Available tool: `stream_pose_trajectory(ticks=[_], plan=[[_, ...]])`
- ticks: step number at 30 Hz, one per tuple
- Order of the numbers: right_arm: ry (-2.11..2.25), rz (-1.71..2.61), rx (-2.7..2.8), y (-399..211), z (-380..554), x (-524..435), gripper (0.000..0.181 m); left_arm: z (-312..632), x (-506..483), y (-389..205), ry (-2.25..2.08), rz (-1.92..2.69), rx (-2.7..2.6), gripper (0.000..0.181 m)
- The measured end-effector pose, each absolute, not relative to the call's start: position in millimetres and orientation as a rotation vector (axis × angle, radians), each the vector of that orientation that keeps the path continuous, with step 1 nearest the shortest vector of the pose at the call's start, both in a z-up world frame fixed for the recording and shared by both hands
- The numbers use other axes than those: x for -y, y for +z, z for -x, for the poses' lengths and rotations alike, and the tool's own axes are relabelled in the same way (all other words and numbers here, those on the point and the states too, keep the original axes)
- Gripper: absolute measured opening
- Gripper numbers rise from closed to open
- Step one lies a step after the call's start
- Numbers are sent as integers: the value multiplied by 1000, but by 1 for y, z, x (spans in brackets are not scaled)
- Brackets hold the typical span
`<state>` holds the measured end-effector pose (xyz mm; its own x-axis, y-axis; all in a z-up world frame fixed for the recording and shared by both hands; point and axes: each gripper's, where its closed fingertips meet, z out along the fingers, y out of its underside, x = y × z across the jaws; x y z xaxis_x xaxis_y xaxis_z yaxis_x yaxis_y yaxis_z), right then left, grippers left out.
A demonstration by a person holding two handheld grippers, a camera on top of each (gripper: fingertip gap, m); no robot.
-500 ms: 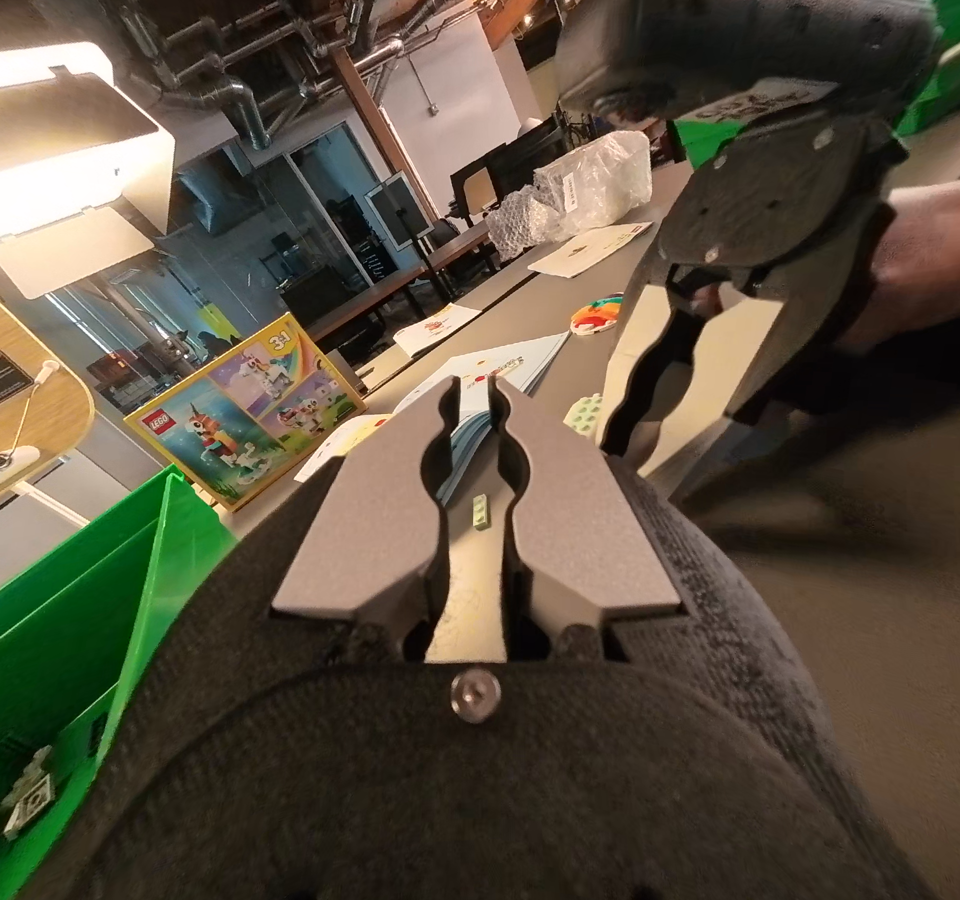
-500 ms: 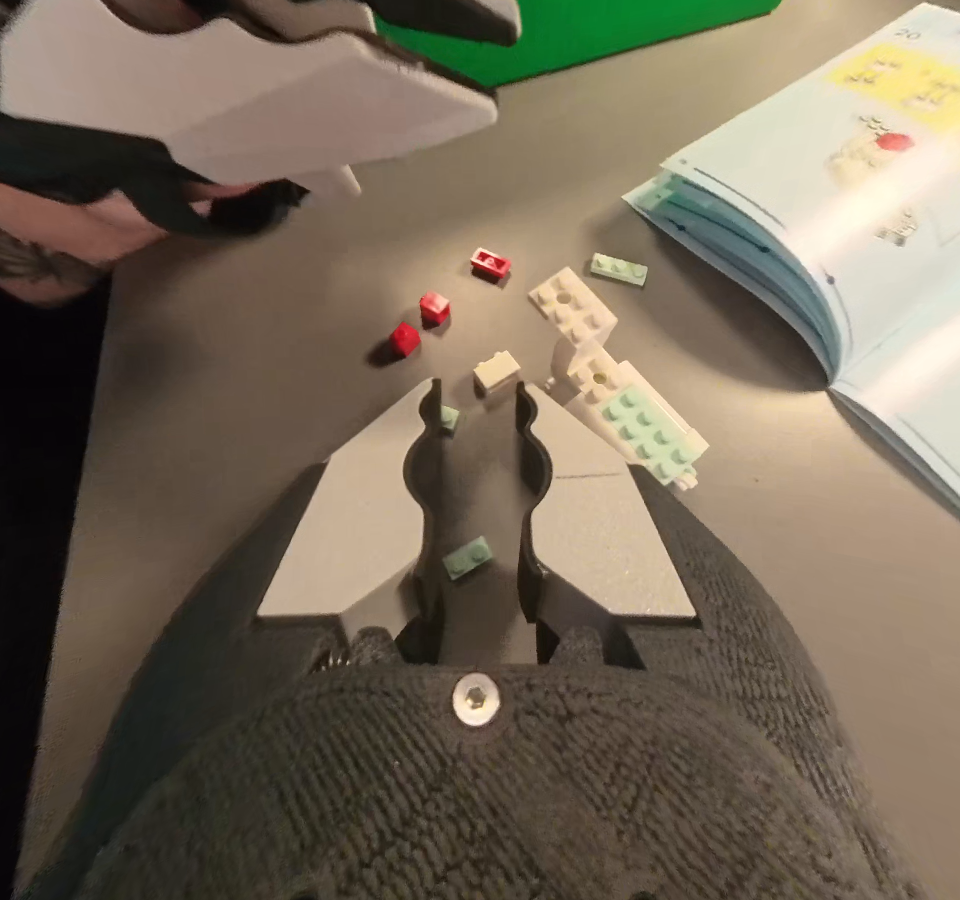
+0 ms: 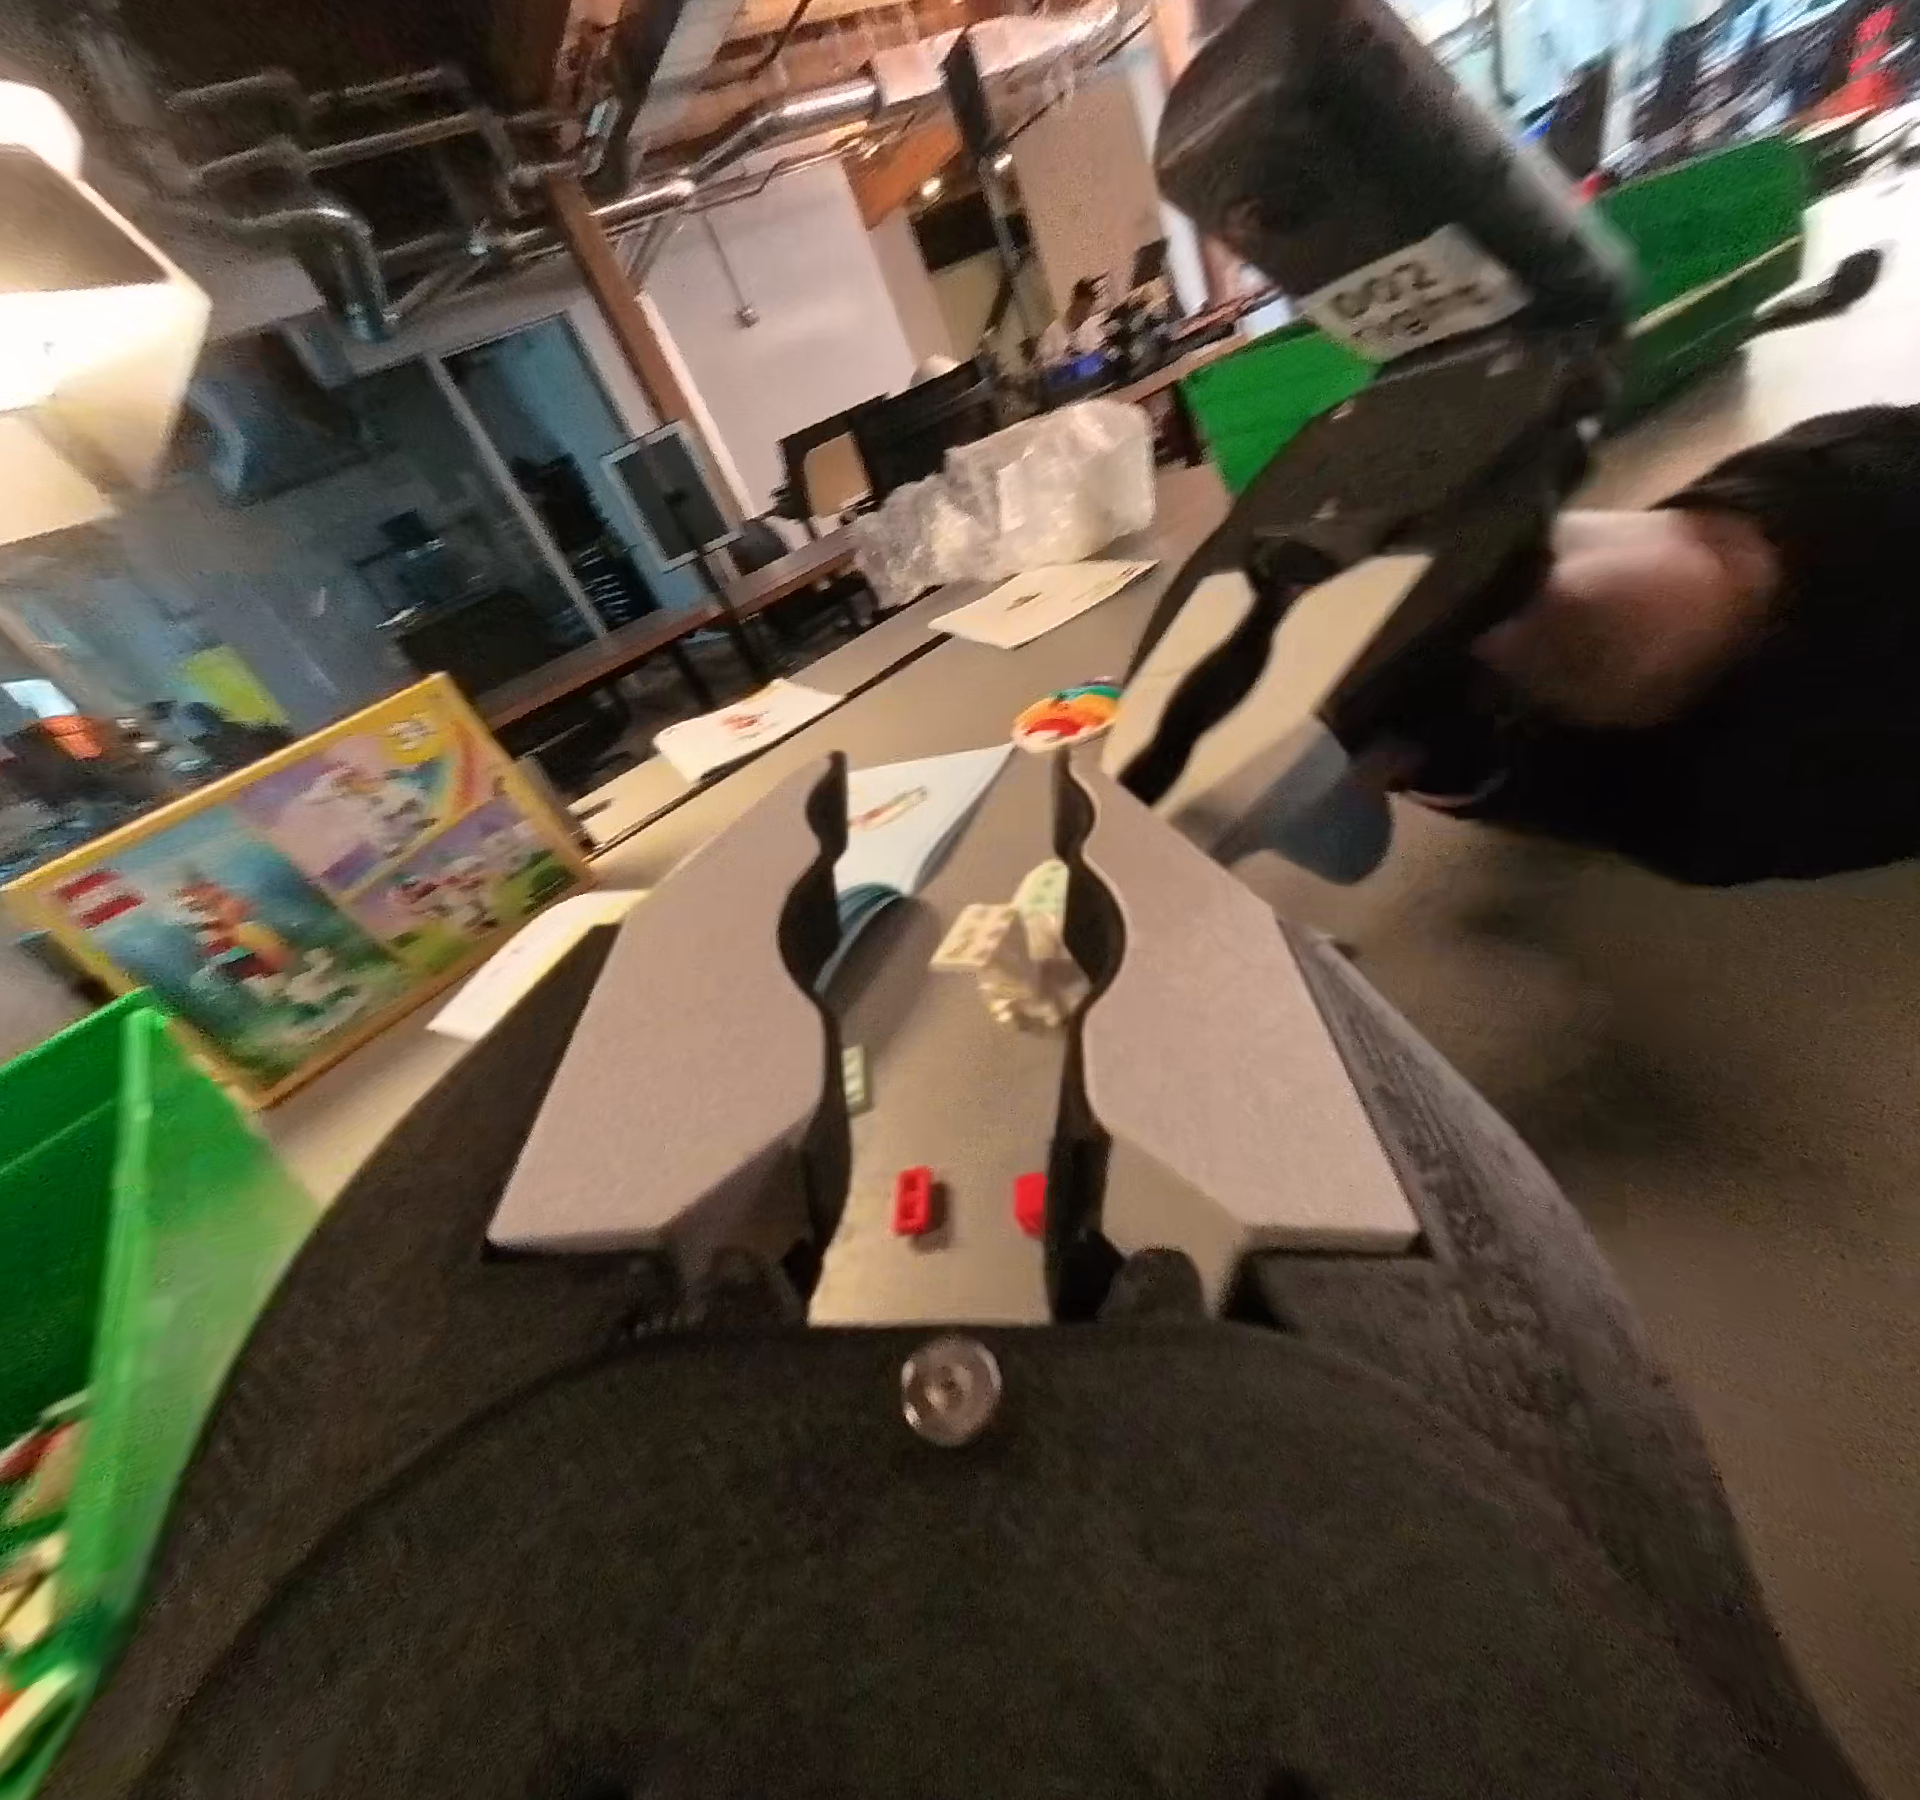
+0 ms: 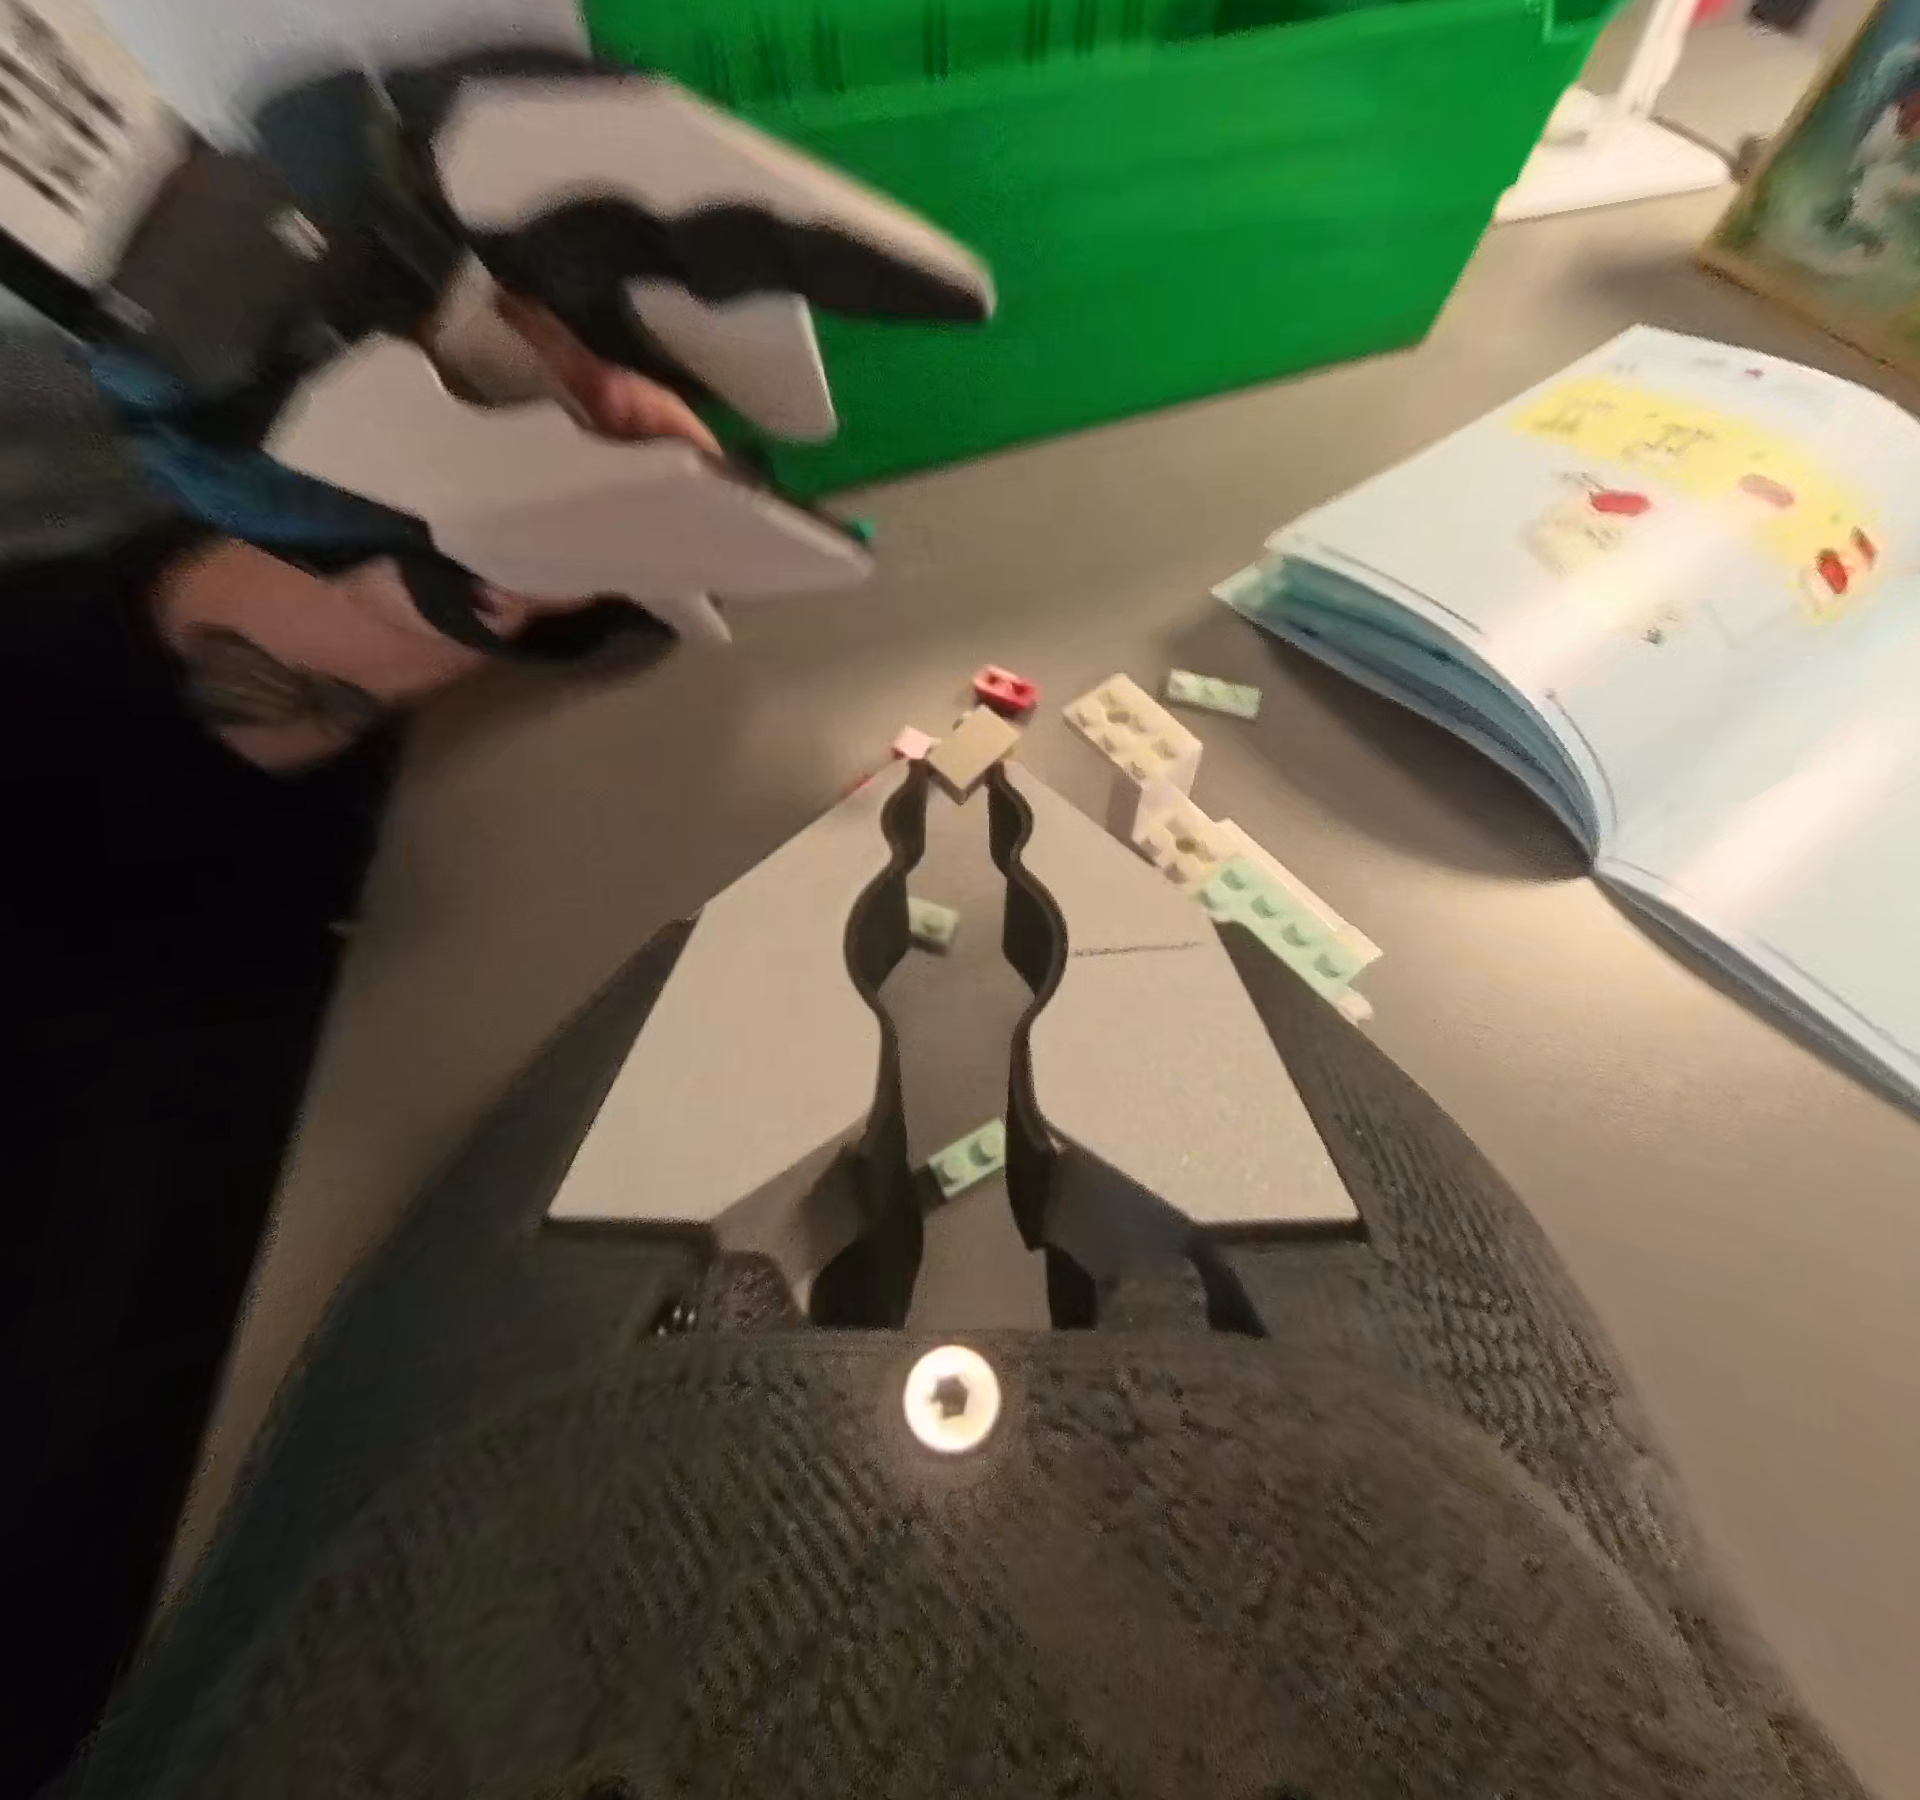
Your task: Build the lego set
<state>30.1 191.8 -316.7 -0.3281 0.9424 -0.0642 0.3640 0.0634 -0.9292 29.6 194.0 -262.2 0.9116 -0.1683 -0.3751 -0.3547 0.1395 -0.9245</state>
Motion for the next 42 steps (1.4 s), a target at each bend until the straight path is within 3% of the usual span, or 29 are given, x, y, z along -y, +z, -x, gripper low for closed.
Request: stream_pose_trajectory(ticks=[7,13,19,22,29,33,37,42], plan=[[1946,1285,1544,-272,-46,-191,9,-47,-194,-272,-10,1480,-516,40],[2287,1201,1639,-263,-61,-169,9,-67,-181,-268,-142,1413,-620,19],[2468,1241,1840,-270,-80,-158,10,-87,-171,-271,-217,1374,-739,22],[2498,1256,1885,-273,-84,-156,10,-95,-166,-274,-226,1359,-797,14],[2318,1245,1821,-276,-75,-173,7,-78,-177,-279,-257,1495,-663,6],[1915,1211,1860,-290,-67,-201,28,-64,-181,-293,-320,1725,-438,6],[1469,1090,2148,-328,-79,-210,32,-78,-176,-323,-434,2002,-349,7],[1283,1037,2290,-349,-89,-213,34,-81,-181,-348,-314,2174,-372,7]])
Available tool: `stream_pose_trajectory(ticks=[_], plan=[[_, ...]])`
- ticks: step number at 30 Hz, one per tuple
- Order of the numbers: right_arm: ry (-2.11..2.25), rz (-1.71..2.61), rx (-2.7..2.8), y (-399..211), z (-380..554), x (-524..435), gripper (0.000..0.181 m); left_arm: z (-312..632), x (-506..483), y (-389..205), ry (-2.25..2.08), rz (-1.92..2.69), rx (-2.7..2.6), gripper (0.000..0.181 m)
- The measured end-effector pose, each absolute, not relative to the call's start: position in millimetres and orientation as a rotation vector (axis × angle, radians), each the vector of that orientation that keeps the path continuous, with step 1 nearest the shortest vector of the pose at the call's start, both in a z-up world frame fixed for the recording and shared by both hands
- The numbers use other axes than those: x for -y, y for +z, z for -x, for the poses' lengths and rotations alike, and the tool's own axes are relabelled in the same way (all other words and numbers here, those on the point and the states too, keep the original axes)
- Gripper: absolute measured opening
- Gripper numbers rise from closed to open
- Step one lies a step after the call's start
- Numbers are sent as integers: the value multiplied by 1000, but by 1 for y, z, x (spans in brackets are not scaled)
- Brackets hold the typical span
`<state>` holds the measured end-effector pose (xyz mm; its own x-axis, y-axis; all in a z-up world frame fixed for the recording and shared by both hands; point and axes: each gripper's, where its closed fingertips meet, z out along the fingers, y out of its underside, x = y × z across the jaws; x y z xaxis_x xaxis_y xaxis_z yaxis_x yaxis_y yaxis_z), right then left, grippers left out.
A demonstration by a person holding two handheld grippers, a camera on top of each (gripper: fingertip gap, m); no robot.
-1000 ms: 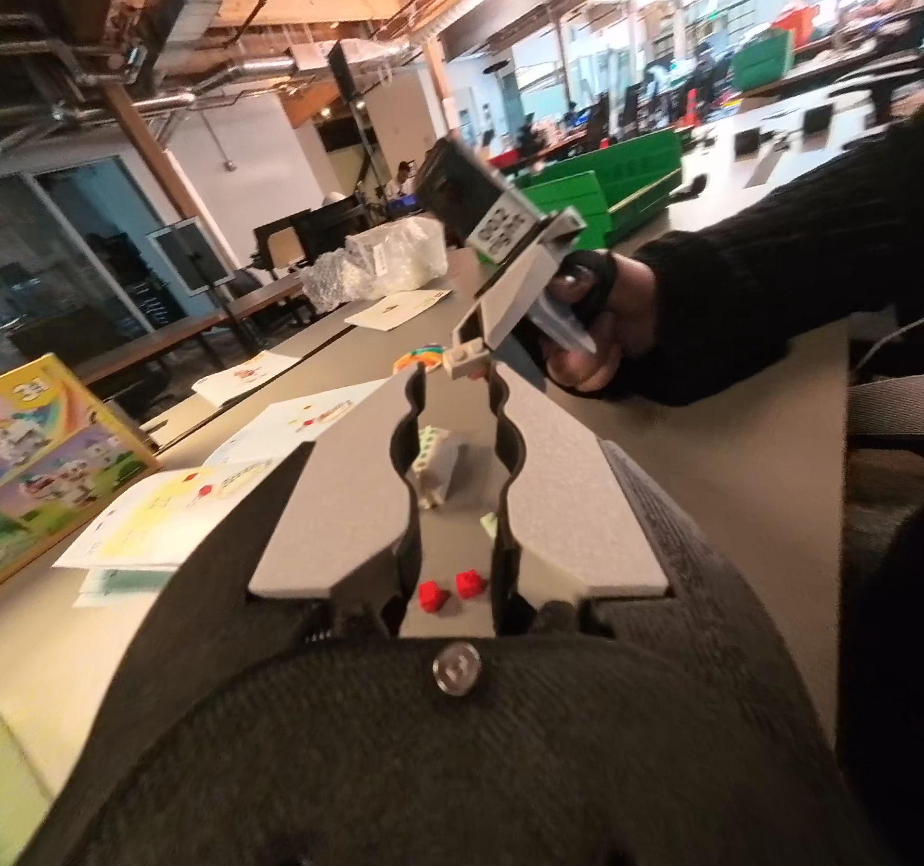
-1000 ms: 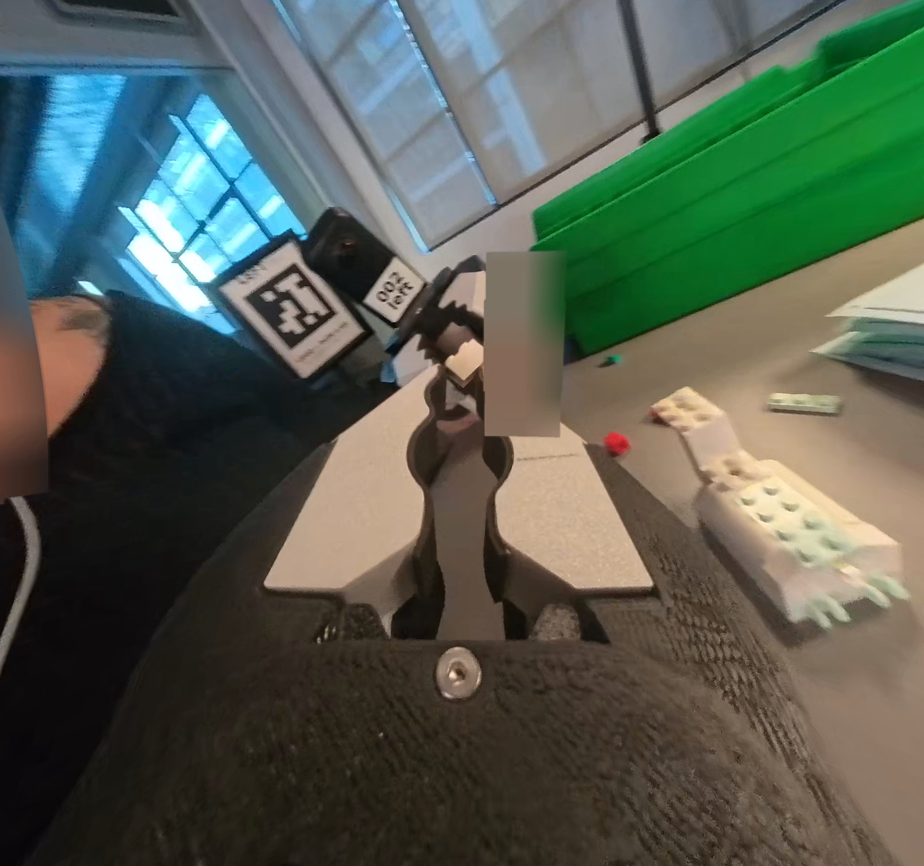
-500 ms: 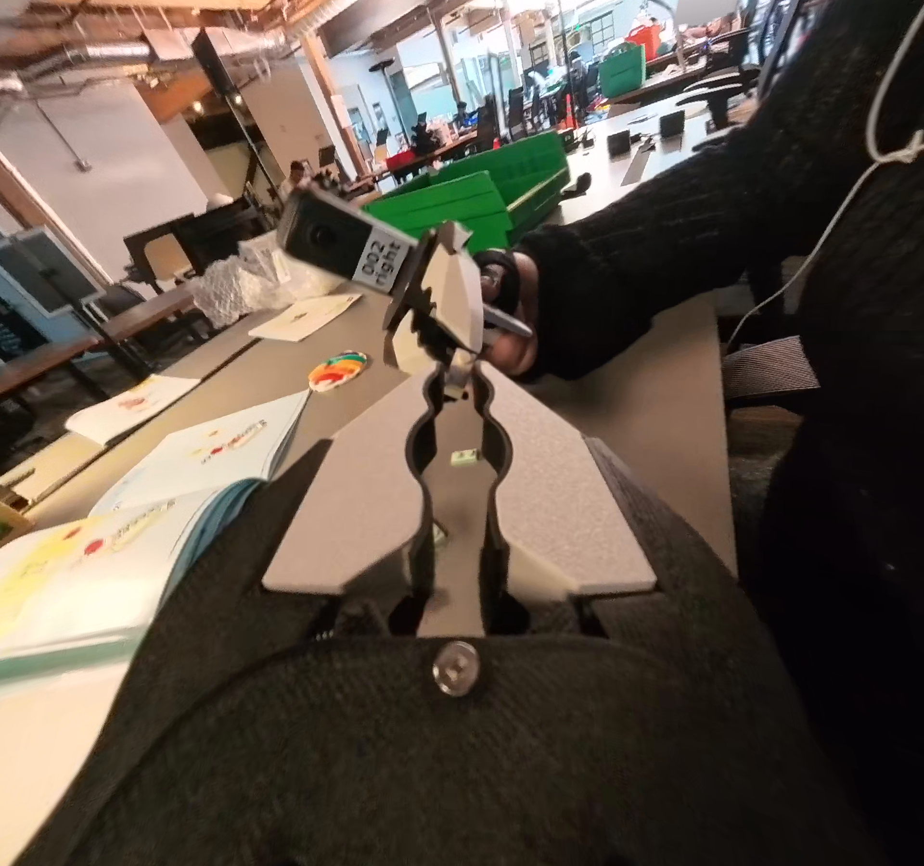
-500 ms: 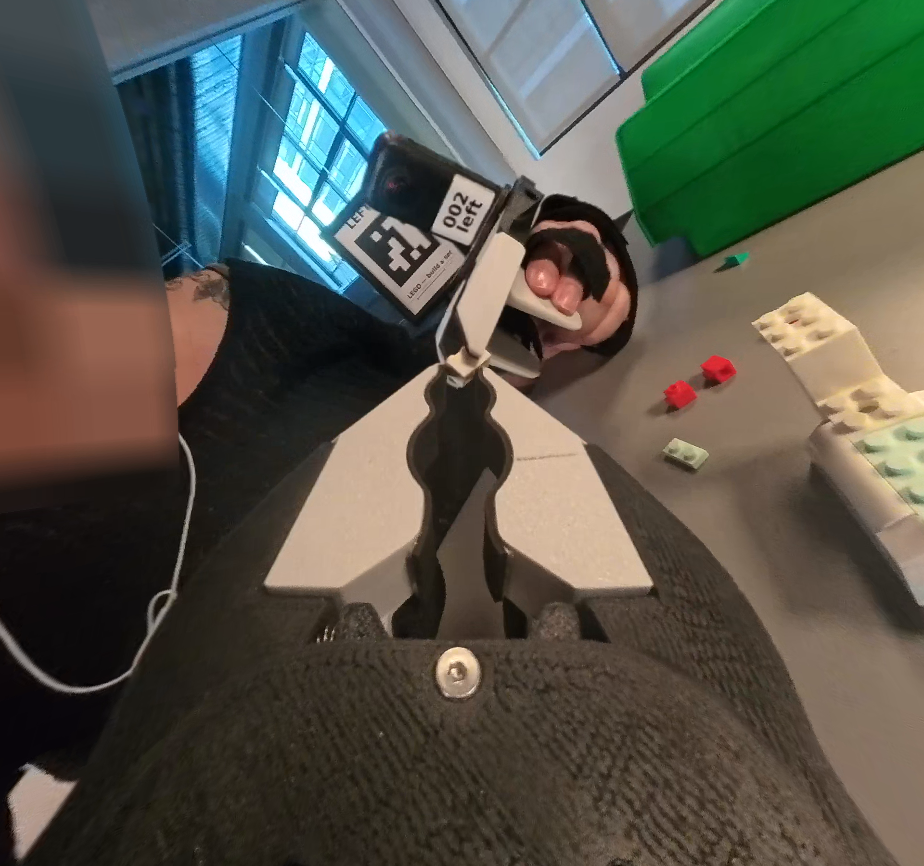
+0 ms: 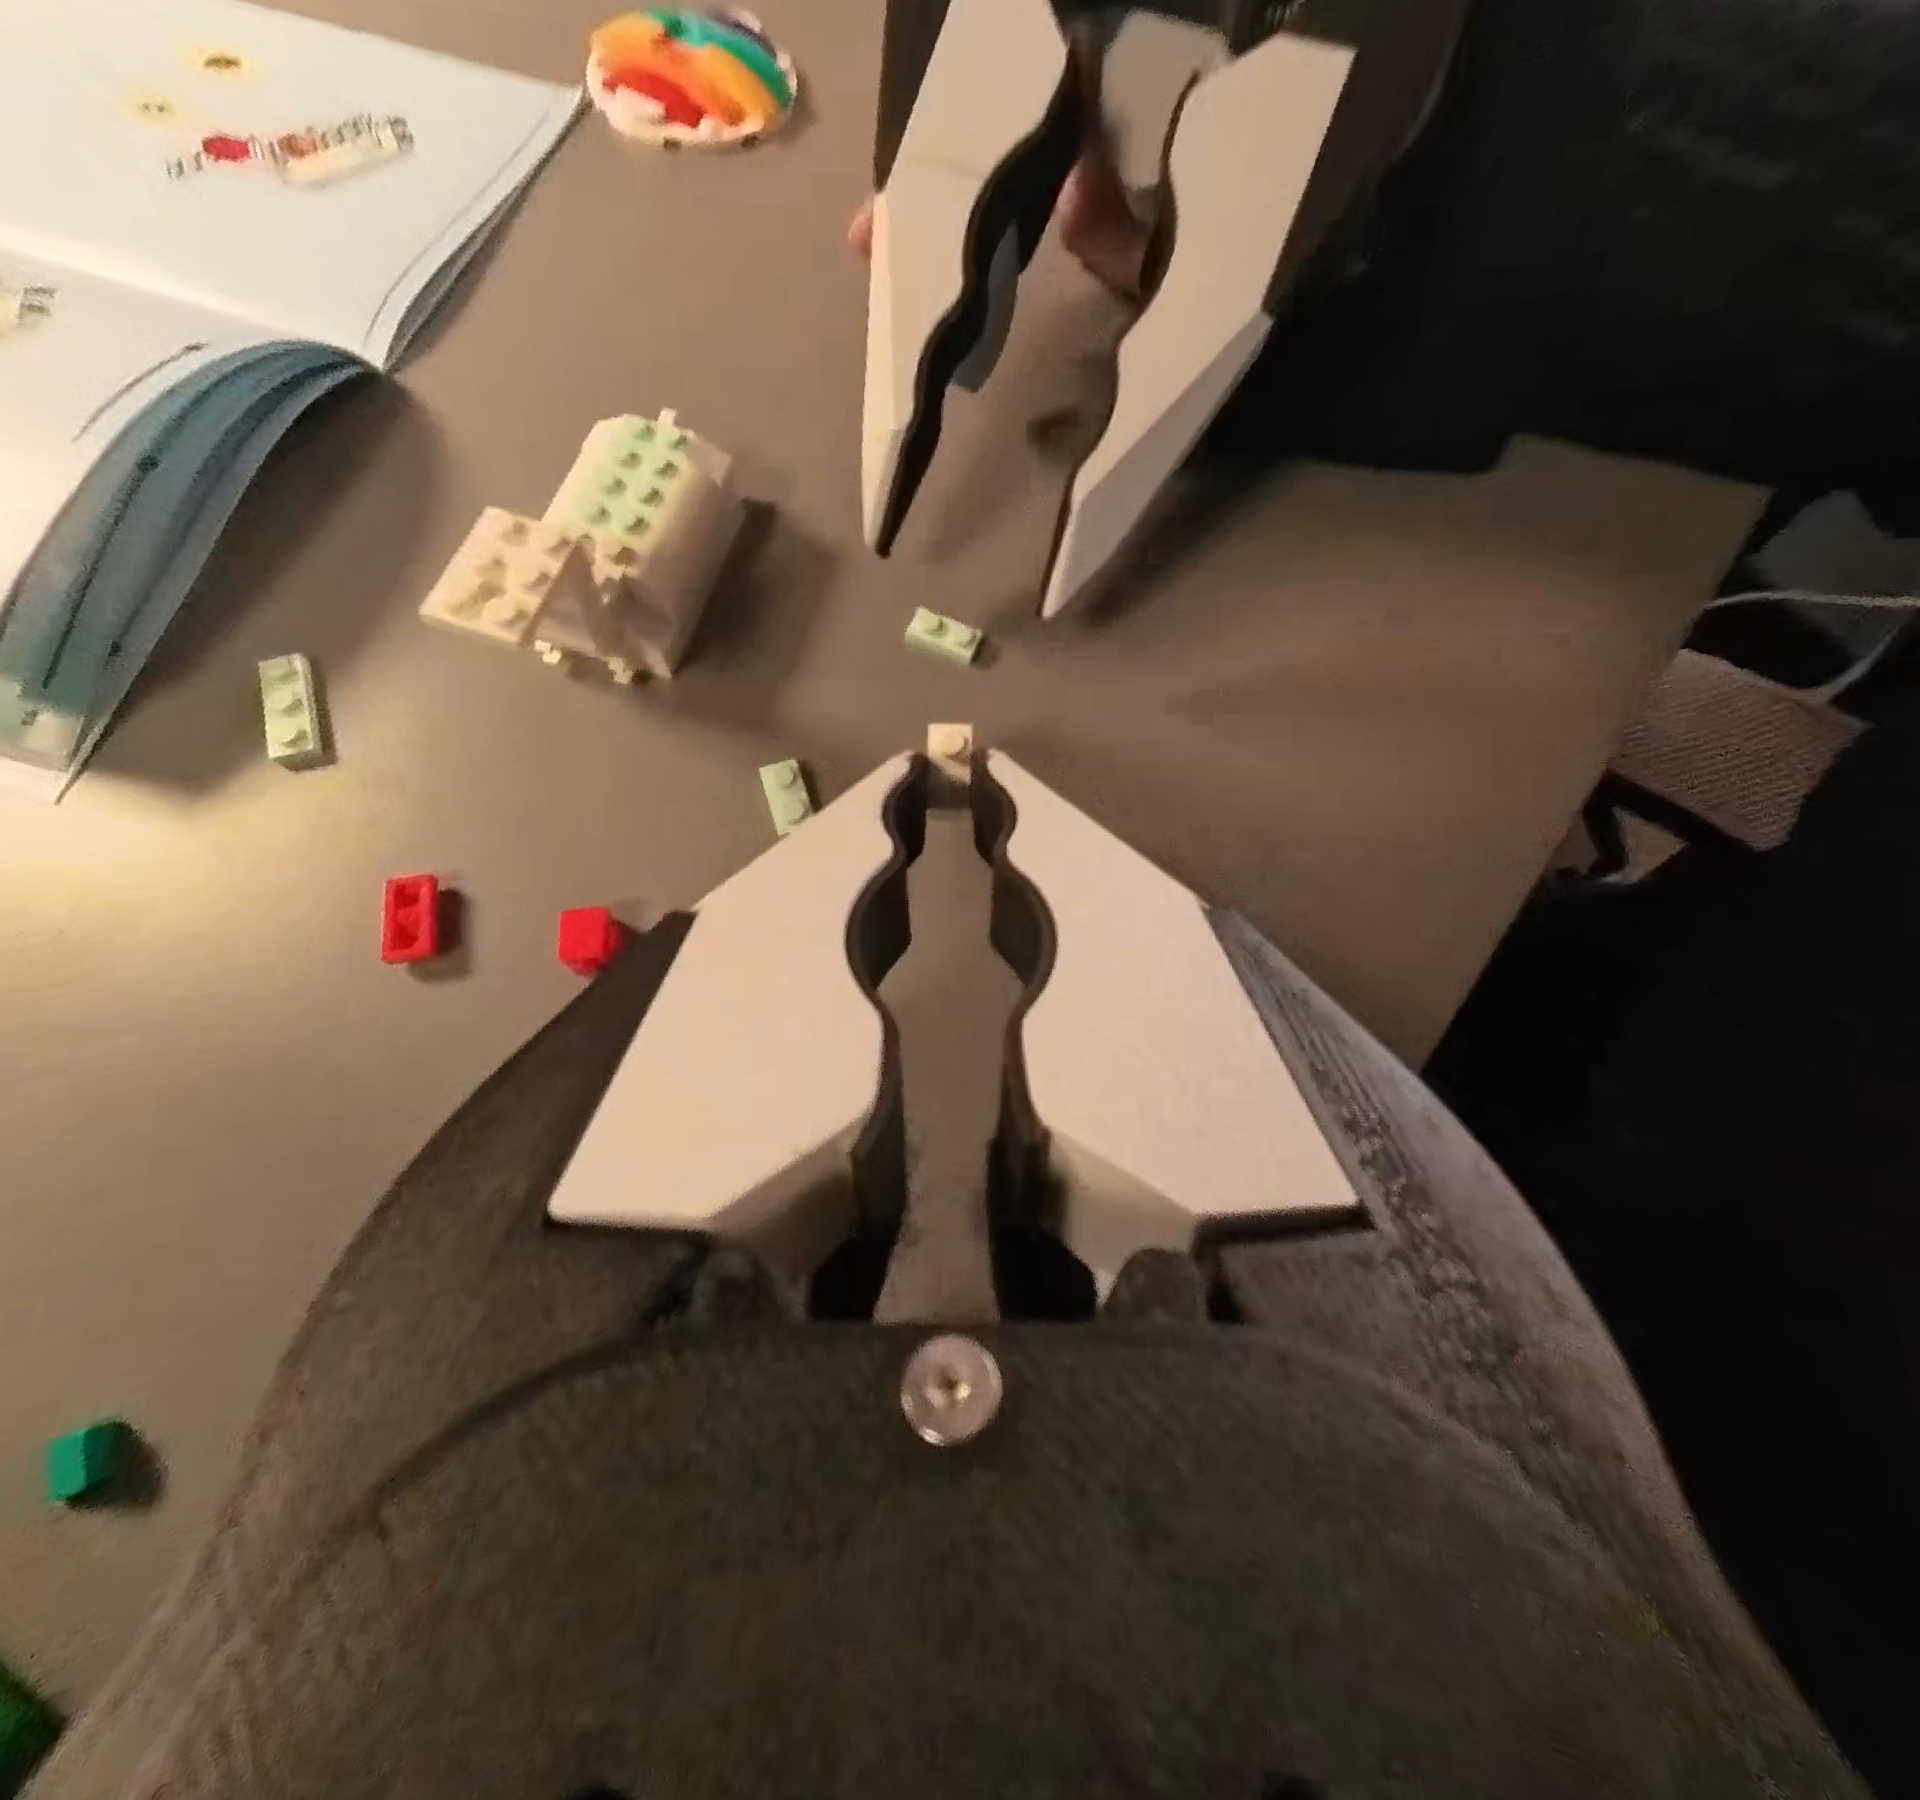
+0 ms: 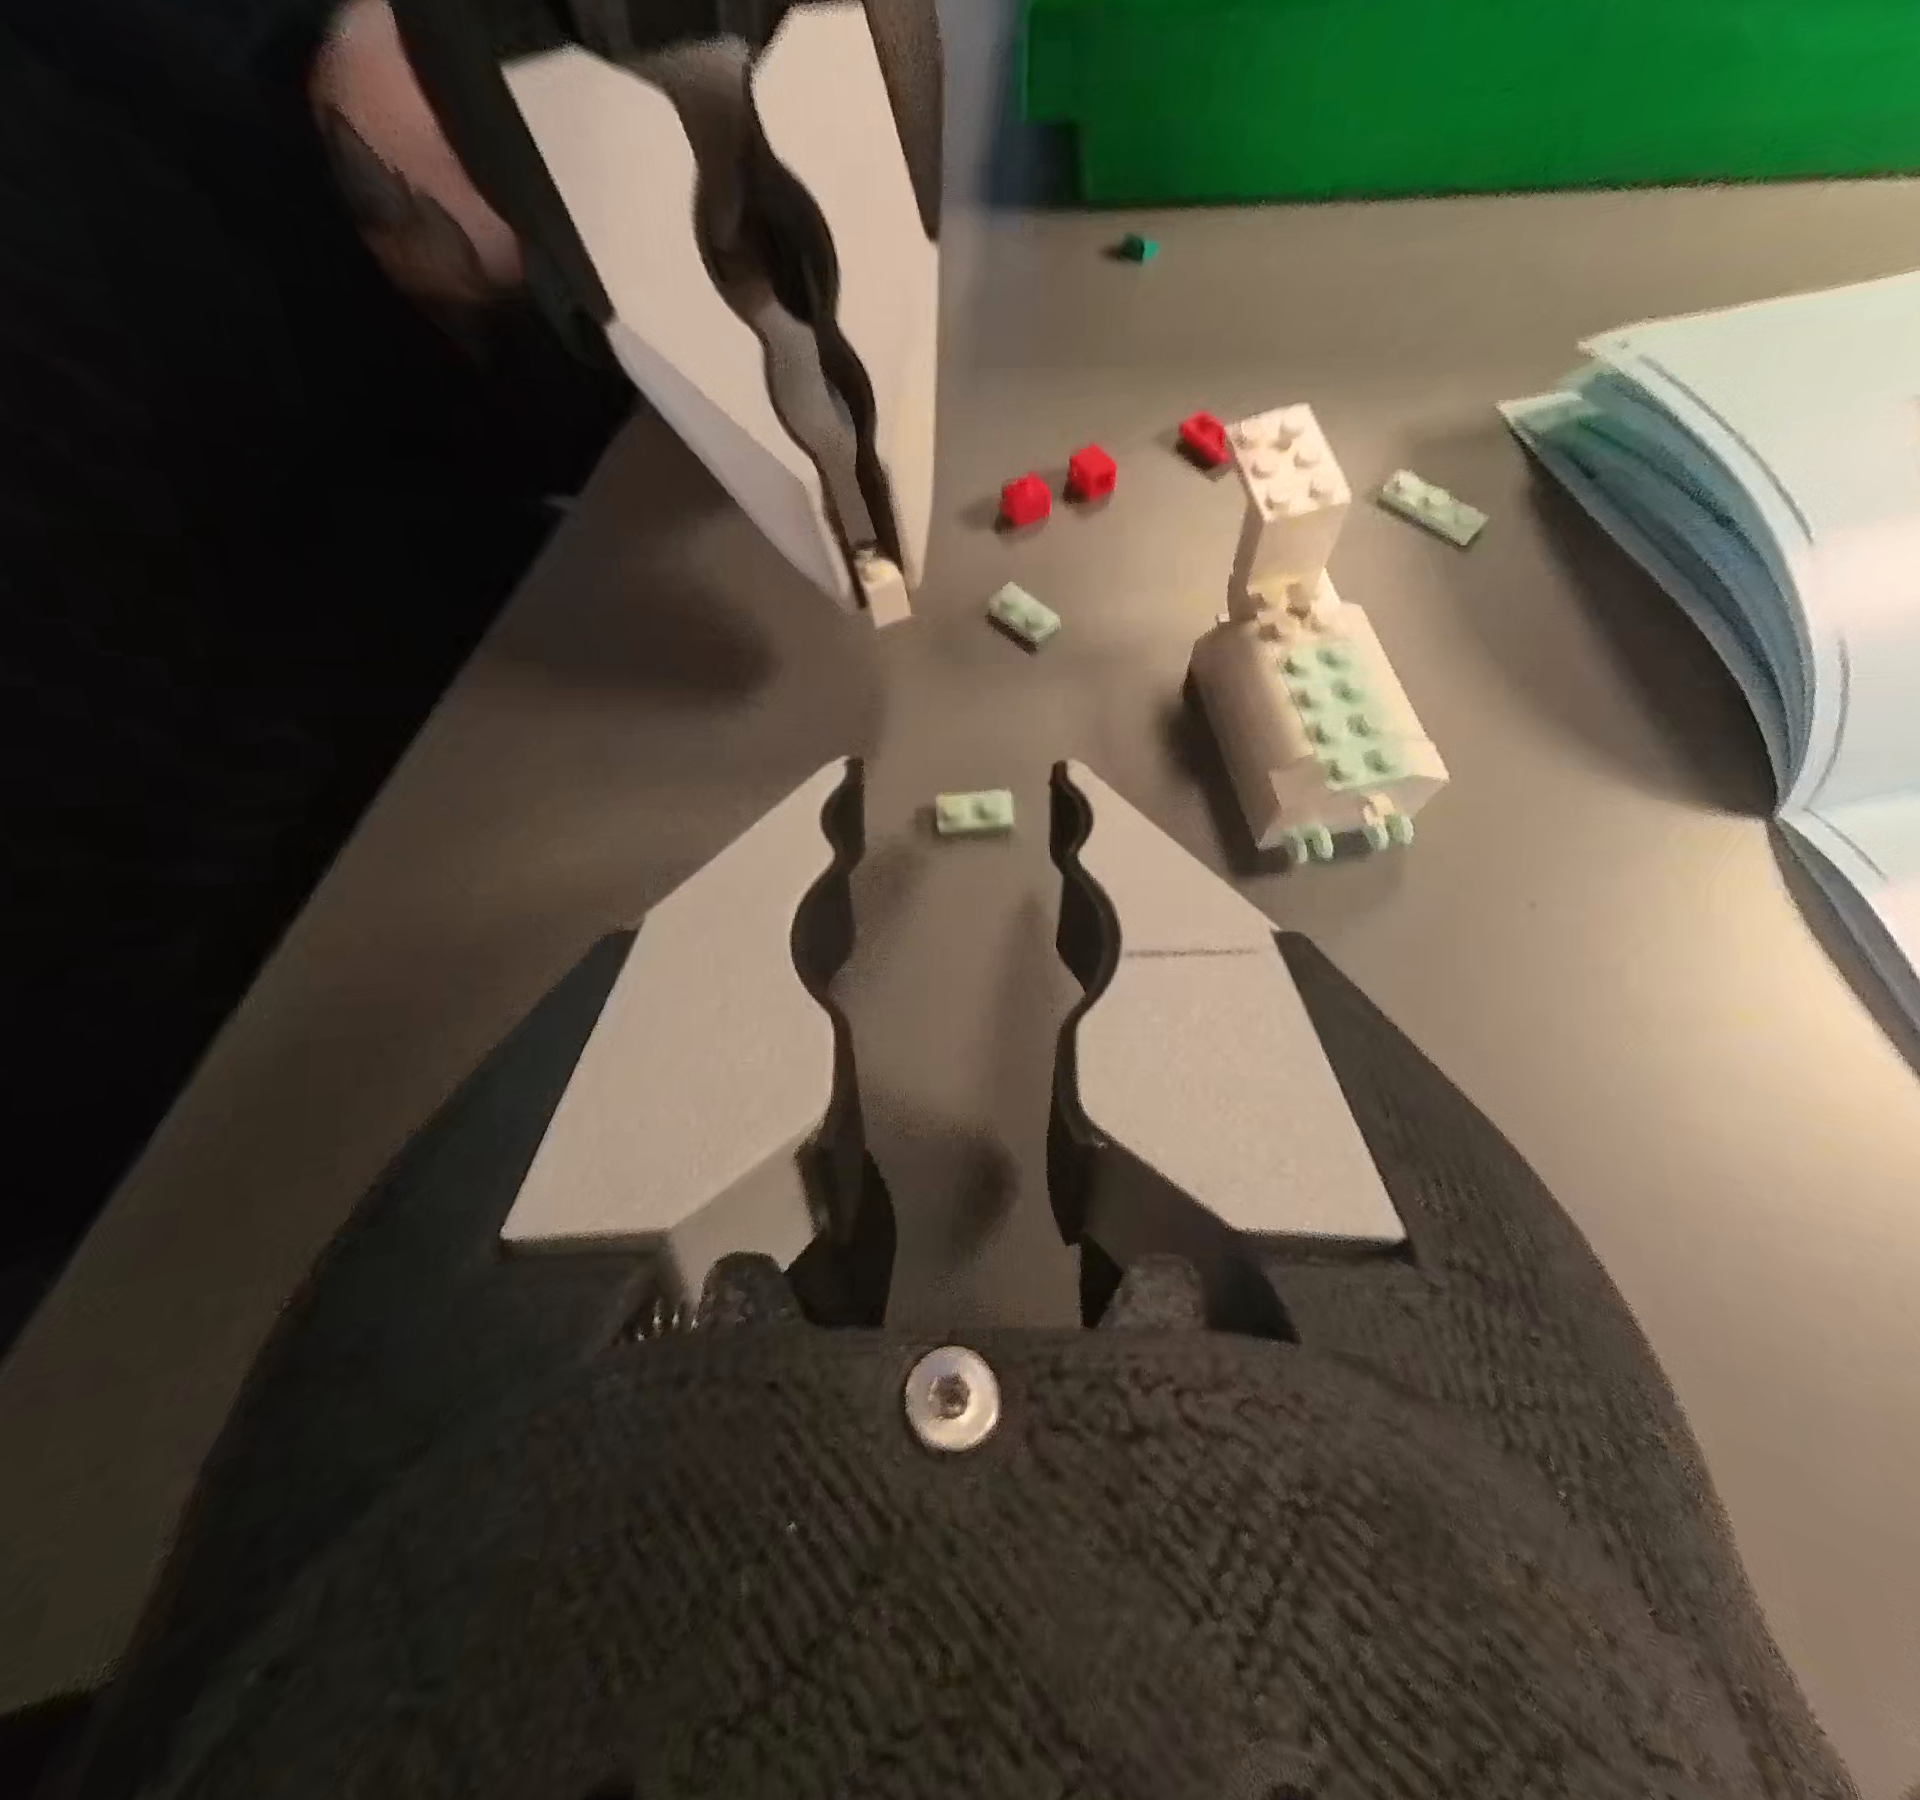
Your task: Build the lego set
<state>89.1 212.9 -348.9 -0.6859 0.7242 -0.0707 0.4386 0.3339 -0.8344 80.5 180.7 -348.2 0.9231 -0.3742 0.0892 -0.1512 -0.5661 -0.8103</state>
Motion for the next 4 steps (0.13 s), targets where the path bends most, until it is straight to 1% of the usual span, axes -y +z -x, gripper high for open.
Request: stream_pose_trajectory(ticks=[4], plan=[[1194,1043,2325,-358,-90,-216,32,-85,-185,-356,-269,2213,-433,7]])
